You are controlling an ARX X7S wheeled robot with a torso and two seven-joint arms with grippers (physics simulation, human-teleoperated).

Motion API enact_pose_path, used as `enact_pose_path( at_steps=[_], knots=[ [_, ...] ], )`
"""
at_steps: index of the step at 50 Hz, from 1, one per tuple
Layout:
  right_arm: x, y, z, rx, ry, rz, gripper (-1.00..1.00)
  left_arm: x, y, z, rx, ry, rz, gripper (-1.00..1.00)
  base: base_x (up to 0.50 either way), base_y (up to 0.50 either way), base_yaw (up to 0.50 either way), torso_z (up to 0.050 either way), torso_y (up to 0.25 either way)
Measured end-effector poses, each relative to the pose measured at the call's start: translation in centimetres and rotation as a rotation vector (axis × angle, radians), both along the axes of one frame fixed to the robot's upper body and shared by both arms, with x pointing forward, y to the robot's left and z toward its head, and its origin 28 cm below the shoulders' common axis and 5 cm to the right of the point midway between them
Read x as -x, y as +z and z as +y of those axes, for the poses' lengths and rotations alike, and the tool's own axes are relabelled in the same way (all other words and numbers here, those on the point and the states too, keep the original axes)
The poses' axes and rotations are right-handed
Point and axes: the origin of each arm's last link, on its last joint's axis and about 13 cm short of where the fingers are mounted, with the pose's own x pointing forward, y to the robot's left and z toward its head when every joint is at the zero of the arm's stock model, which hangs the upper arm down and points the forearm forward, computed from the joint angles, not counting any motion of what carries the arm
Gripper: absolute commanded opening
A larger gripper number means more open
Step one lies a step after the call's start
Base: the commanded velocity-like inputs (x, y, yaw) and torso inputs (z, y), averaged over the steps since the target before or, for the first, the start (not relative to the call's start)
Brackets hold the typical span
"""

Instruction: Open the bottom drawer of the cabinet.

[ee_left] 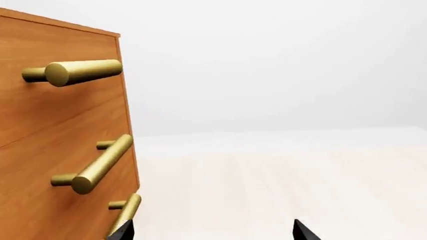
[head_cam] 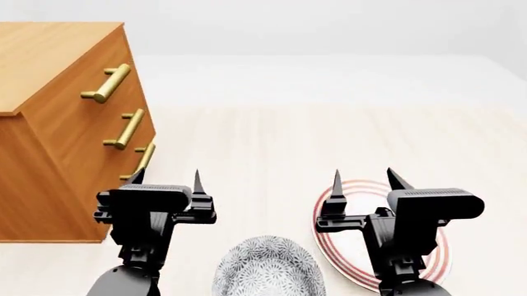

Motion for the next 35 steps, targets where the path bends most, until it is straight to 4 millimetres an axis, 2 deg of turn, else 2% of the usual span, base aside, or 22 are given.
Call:
enact_pose_path(
  at_steps=[9,16,35],
  knots=[
    [0.0,0.0,0.0,0.004,0.003,-0.004,1.0,-1.3,0.8,0.5,-0.158,0.071,-0.021,1.0,0.0,0.0,0.0,0.0,0.0],
    [0.0,0.0,0.1,0.006,0.004,-0.005,1.0,-3.0,1.4,1.0,-0.353,0.084,-0.009,1.0,0.0,0.0,0.0,0.0,0.0],
    [-0.3,0.2,0.2,0.012,0.009,-0.008,1.0,-8.5,0.1,0.6,-0.76,0.086,0.074,1.0,0.0,0.0,0.0,0.0,0.0]
  ],
)
